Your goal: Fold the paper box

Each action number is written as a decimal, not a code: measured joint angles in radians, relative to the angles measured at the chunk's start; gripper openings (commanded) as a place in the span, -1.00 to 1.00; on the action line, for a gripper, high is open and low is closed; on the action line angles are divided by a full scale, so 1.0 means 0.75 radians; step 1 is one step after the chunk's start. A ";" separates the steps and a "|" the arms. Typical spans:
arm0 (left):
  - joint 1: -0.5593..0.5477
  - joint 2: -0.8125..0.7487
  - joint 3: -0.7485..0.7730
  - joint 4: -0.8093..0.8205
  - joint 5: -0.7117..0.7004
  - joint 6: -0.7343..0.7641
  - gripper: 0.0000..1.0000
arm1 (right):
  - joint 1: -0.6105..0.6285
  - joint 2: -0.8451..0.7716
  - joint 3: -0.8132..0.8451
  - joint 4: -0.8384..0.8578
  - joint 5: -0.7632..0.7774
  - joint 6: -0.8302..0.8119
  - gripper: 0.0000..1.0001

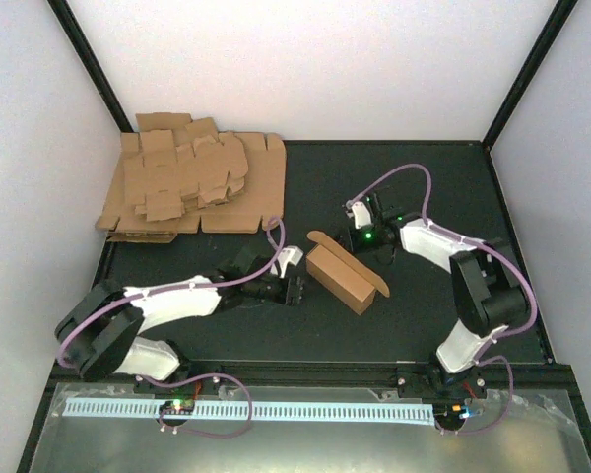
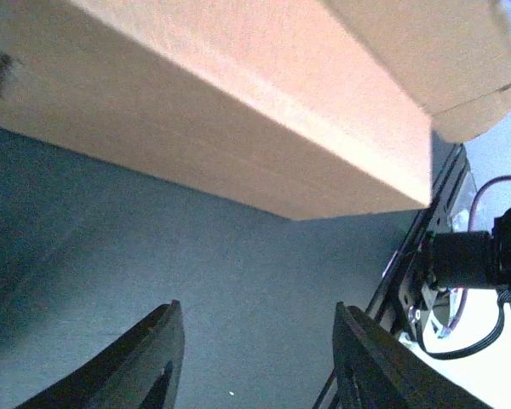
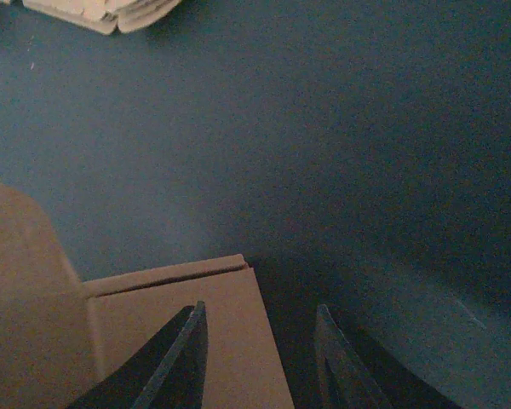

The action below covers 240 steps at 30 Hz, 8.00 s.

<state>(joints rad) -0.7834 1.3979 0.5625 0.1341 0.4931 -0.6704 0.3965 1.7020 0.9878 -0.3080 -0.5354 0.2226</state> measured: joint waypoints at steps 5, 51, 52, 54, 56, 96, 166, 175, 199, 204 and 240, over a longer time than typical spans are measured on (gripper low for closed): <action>0.093 -0.131 0.001 -0.073 -0.025 0.063 0.25 | -0.015 -0.171 -0.002 -0.072 0.132 0.004 -0.08; 0.330 0.338 0.347 -0.056 0.230 0.272 0.05 | 0.078 -1.320 -0.640 -0.536 0.389 0.594 0.78; 0.330 0.338 0.347 -0.056 0.231 0.272 0.05 | 0.078 -1.319 -0.645 -0.519 0.396 0.604 0.76; 0.330 0.338 0.347 -0.054 0.233 0.273 0.04 | 0.079 -1.319 -0.663 -0.476 0.412 0.628 0.75; 0.330 0.338 0.347 -0.053 0.237 0.272 0.03 | 0.079 -1.318 -0.685 -0.438 0.426 0.648 0.74; 0.227 0.032 0.014 0.097 0.089 0.004 -0.01 | 0.065 -0.742 -0.508 -0.080 0.270 0.427 0.75; 0.272 0.136 0.549 -0.660 -0.009 0.440 -0.97 | 0.006 -0.725 -0.454 -0.080 0.247 0.189 0.99; 0.267 0.093 0.513 -0.607 -0.069 0.297 -0.94 | 0.028 -0.878 -0.566 0.002 0.244 0.242 0.99; 0.355 0.221 0.717 -0.747 -0.276 0.597 -0.38 | 0.032 -0.879 -0.726 0.284 0.274 0.234 0.99; 0.355 0.173 0.627 -0.693 -0.215 0.636 -0.14 | 0.032 -0.872 -0.689 0.279 0.284 0.223 0.99; 0.297 -0.267 0.180 -0.328 -0.024 0.237 0.06 | -0.340 -0.184 -0.331 0.764 -0.182 0.455 0.66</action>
<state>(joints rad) -0.5606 1.1980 0.6975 -0.1120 0.4751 -0.4931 0.1417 1.5642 0.7399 0.2649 -0.6720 0.5640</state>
